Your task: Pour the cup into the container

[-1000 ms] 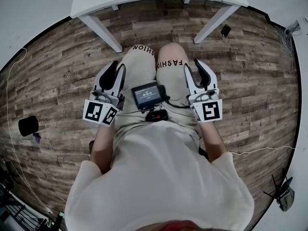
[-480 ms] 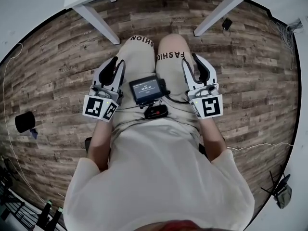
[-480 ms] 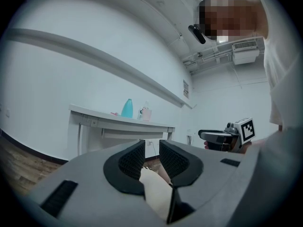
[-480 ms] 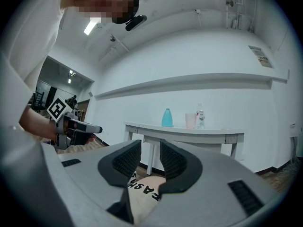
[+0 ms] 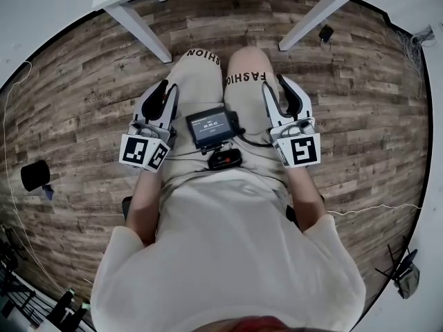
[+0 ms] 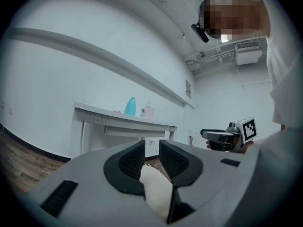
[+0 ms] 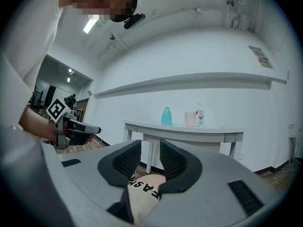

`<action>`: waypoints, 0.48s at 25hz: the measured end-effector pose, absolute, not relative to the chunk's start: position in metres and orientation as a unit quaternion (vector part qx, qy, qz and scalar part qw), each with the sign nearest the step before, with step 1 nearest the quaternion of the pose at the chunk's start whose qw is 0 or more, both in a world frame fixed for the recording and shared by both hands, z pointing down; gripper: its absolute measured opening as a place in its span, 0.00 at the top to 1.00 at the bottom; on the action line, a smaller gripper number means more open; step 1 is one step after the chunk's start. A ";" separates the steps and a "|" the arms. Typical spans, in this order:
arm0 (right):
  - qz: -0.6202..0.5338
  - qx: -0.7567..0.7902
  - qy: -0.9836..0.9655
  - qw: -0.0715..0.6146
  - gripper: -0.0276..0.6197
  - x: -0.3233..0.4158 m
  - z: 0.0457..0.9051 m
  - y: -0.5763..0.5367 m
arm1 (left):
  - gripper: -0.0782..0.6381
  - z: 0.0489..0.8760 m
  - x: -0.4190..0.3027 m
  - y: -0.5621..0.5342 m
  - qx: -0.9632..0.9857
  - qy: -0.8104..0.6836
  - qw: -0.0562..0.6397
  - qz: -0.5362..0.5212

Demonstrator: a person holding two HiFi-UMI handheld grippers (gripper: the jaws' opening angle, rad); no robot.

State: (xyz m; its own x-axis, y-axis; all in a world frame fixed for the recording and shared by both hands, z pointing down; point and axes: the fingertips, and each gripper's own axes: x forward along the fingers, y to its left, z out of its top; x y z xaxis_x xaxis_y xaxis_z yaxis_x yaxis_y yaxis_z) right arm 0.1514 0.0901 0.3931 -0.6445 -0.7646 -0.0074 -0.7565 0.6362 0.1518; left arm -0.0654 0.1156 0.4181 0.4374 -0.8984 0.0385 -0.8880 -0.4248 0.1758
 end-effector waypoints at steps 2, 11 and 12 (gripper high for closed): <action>-0.069 0.421 -0.904 0.030 0.77 0.151 0.394 0.091 | 0.75 0.416 -0.064 0.116 0.844 -0.528 0.084 -0.031; -0.066 0.421 -0.905 0.023 0.77 0.149 0.384 0.094 | 0.75 0.398 -0.064 0.117 0.842 -0.531 0.088 -0.036; -0.066 0.418 -0.906 0.021 0.77 0.148 0.379 0.095 | 0.75 0.395 -0.064 0.117 0.842 -0.531 0.089 -0.037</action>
